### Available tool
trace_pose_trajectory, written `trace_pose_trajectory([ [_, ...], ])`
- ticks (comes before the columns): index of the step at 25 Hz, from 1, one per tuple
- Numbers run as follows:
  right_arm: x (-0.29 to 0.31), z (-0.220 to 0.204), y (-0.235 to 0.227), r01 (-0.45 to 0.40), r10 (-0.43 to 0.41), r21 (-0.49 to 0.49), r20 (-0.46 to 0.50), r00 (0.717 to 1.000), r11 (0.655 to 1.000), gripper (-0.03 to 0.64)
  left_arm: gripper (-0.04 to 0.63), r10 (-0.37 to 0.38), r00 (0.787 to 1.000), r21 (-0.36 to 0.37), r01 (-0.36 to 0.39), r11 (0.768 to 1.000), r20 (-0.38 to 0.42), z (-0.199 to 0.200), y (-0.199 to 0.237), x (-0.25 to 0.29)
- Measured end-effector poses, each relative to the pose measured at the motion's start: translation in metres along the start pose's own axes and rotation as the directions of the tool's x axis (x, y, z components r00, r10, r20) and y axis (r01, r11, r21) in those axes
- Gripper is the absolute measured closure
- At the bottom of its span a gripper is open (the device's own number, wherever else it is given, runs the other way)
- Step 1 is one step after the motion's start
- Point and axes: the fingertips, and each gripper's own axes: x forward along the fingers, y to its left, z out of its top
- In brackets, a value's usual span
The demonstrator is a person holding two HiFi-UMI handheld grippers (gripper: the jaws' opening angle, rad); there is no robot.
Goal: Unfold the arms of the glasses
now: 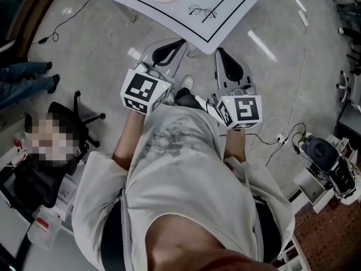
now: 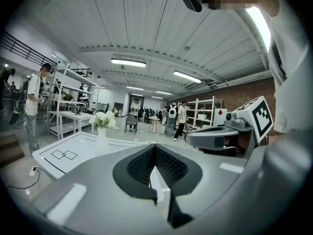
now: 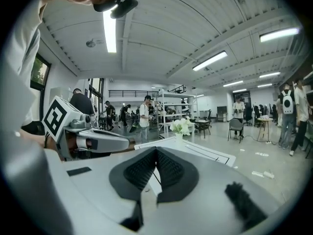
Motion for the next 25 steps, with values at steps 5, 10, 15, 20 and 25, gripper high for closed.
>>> trace_pose_trajectory([
  [5,0.012,0.001,-0.02,-0.018,0.018,-0.003,-0.005,1.0,1.0,0.6,0.586,0.019,1.0,-0.003,-0.019,1.0,-0.008,0.004,0.006,0.023],
  [10,0.02,0.001,-0.038,-0.037,0.037,-0.01,-0.013,0.999,0.999,0.6,0.586,0.035,0.999,-0.001,-0.035,0.999,-0.004,0.009,0.008,0.044],
  [15,0.029,0.001,-0.053,-0.047,0.047,-0.009,-0.017,0.999,0.999,0.6,0.586,0.038,0.999,-0.001,-0.038,0.999,-0.008,0.01,0.01,0.061],
  [20,0.038,-0.001,-0.062,-0.051,0.051,-0.001,-0.027,0.998,0.999,0.6,0.586,0.034,0.999,-0.005,-0.034,0.999,-0.016,0.01,0.014,0.074],
  [25,0.057,-0.002,-0.066,-0.048,0.048,-0.001,-0.035,0.998,0.999,0.6,0.586,0.019,0.999,-0.005,-0.019,1.0,-0.026,0.008,0.028,0.083],
])
